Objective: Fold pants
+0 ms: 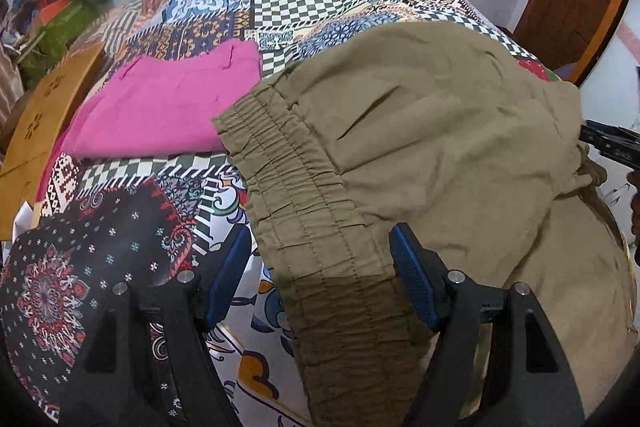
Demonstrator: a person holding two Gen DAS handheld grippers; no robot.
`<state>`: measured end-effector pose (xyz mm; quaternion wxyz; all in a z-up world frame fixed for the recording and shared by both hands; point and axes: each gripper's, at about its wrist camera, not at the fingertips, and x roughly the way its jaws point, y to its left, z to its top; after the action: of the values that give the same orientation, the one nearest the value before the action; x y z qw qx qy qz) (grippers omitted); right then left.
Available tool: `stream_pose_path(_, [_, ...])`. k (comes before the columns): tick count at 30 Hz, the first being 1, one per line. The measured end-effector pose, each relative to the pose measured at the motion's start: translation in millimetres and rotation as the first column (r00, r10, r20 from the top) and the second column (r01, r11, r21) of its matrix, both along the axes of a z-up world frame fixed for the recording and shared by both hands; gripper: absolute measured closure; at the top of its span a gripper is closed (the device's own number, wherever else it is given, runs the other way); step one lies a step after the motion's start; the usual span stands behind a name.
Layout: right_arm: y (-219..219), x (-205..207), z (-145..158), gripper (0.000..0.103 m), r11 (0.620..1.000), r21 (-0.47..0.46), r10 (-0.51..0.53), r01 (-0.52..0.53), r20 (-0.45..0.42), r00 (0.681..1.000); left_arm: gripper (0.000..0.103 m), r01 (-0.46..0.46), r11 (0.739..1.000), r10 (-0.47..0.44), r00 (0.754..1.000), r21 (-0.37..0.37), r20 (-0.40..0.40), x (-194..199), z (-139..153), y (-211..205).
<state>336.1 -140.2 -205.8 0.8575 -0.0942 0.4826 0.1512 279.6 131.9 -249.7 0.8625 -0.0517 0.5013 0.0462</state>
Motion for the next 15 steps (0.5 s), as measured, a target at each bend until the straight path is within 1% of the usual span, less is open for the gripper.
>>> stream_pose_path(3, [6,2,-9,0.05,1.0,-0.024,0.005,-0.005,-0.02,1.0,0.031,0.0,1.0,0.0,1.0,0.008,-0.003,1,-1,-1])
stream_pose_path(5, [5,-1,-3,0.05,0.999,-0.038,0.008,-0.009,-0.02,1.0,0.031,-0.003,1.0,0.003,1.0,0.008,0.003,-1,4,0])
stream_pose_path(8, [-5,-7,15,0.049,0.999,-0.033,0.019,-0.02,-0.022,1.0,0.031,-0.011,0.999,0.01,0.999,0.034,0.034,-6,16,5])
stream_pose_path(10, [-10,-7,30,0.049,1.0,-0.021,0.022,-0.022,-0.008,1.0,0.03,-0.025,0.998,0.022,0.998,0.052,0.059,-8,24,13])
stream_pose_path(13, [-14,-8,51,0.049,1.0,-0.003,0.021,-0.021,0.03,0.999,0.028,-0.07,0.995,0.064,0.994,0.073,0.084,-5,32,32])
stream_pose_path(15, [-14,-4,61,0.046,1.0,0.019,0.016,-0.017,0.05,0.999,0.028,-0.1,0.993,0.093,0.991,0.066,0.092,0,35,44])
